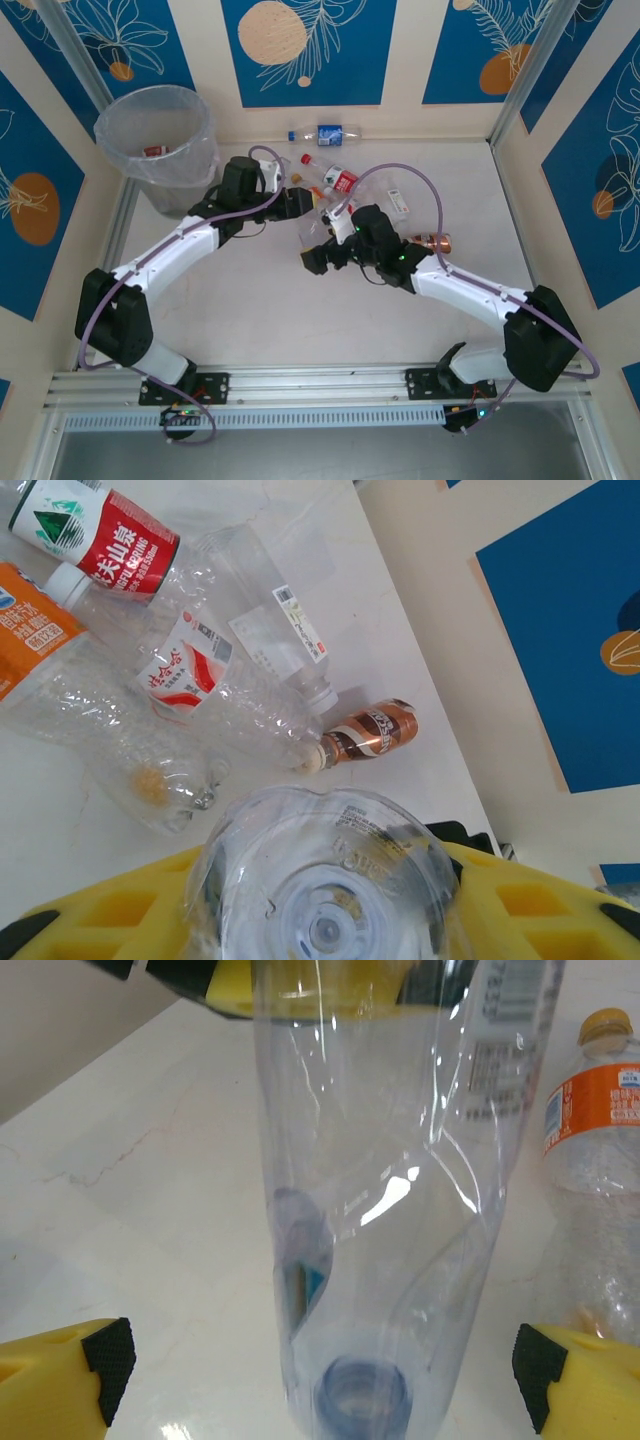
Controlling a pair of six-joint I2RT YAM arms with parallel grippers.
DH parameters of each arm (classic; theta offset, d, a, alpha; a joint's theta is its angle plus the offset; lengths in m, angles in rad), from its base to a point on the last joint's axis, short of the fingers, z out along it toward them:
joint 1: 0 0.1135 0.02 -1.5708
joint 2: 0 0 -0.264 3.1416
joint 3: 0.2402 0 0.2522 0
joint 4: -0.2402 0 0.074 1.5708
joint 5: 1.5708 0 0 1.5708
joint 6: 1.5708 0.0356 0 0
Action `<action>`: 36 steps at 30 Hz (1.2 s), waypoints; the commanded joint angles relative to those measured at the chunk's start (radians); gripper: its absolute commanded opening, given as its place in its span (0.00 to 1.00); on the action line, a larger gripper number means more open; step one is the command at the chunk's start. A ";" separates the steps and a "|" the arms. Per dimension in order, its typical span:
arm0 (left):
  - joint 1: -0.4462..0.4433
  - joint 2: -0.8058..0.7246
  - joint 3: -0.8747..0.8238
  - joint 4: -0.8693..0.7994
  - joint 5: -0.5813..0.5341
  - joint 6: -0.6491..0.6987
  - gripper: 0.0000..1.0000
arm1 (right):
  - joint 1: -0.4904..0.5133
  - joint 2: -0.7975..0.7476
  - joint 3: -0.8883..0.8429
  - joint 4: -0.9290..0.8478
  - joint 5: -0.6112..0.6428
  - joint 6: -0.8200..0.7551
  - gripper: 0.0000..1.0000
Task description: Put the plastic bottles in the bin
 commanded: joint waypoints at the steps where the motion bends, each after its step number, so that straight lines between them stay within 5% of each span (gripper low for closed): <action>1: 0.002 -0.019 0.042 -0.026 -0.016 0.032 0.41 | -0.003 -0.059 -0.030 -0.032 -0.029 0.007 0.99; 15: 0.054 -0.028 0.152 -0.127 -0.105 0.112 0.41 | -0.055 -0.171 -0.047 -0.090 0.153 0.262 0.99; 22: 0.124 -0.004 0.316 -0.256 -0.225 0.182 0.40 | -0.087 -0.181 -0.052 -0.084 0.147 0.332 0.99; 36: 0.303 0.051 0.620 -0.322 -0.228 0.255 0.42 | -0.104 -0.187 -0.065 -0.061 0.136 0.362 0.99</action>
